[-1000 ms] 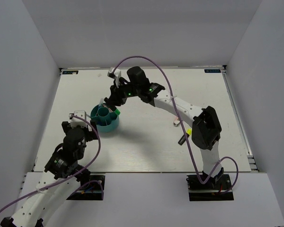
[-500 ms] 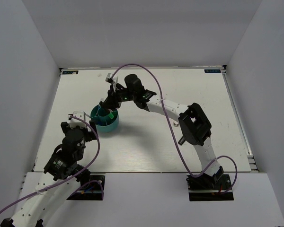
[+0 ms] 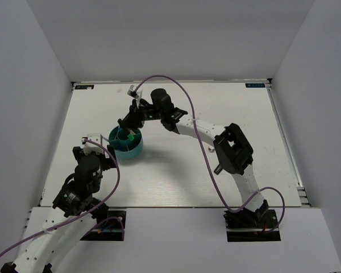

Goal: Sort the stationery into containers
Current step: Place the pen in the storage box.

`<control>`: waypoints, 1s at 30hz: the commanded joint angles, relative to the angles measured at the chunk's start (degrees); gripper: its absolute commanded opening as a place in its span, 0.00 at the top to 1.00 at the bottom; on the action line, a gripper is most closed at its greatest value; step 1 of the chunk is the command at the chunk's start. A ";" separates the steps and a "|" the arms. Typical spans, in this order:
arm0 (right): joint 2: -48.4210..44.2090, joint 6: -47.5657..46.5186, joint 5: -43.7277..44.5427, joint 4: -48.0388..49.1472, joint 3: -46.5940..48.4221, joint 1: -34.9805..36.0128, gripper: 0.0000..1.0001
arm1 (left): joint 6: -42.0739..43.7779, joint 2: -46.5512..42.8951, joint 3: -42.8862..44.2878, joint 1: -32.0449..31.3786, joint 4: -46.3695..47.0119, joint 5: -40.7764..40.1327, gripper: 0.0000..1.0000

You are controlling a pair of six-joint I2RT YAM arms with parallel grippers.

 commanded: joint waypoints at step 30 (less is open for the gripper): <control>0.56 -0.76 -1.13 4.79 -5.06 -1.34 0.98 | 0.43 0.38 -0.33 0.05 0.95 -1.01 0.00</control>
